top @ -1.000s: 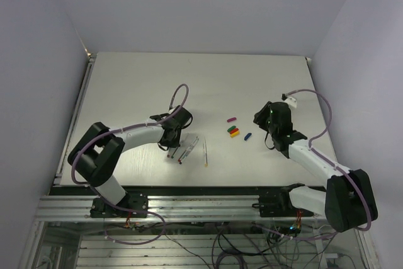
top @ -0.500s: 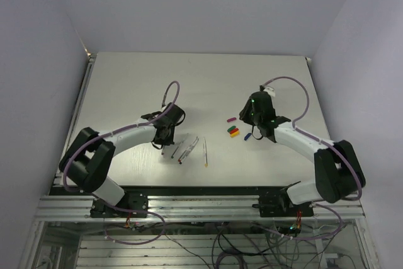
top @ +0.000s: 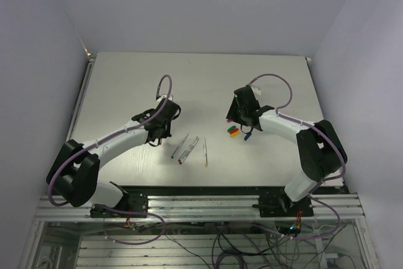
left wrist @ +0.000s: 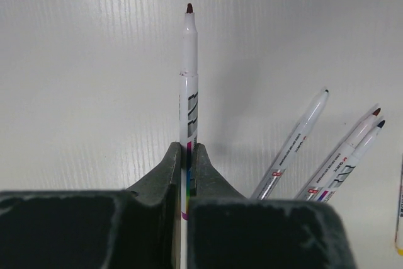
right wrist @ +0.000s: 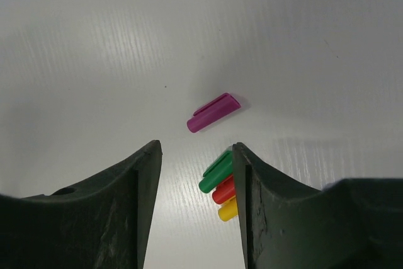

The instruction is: Insert the pens into the pen caps

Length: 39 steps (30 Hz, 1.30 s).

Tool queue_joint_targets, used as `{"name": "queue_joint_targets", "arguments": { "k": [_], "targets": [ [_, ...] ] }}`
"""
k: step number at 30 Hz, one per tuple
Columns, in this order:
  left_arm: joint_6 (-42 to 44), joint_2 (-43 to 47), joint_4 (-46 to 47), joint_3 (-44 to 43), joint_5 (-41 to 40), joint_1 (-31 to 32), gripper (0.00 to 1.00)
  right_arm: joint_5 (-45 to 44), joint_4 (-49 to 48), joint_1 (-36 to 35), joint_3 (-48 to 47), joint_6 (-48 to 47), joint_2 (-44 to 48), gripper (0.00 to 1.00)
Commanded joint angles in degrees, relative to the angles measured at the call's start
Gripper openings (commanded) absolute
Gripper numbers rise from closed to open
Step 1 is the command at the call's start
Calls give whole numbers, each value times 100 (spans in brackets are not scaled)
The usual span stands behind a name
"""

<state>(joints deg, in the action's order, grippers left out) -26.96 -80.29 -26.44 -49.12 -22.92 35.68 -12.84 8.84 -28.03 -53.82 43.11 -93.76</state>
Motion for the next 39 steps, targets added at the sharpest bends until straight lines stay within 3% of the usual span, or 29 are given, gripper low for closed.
{"name": "queue_joint_targets", "arguments": {
  "k": [1,39],
  "targets": [
    [88,49,294,-22,-43,-37,7,-65,280,10,-203,233,-170,48],
    [236,-154,542,74,374,-44,7,-504,591,8,-819,716,-1112,43]
  ]
}}
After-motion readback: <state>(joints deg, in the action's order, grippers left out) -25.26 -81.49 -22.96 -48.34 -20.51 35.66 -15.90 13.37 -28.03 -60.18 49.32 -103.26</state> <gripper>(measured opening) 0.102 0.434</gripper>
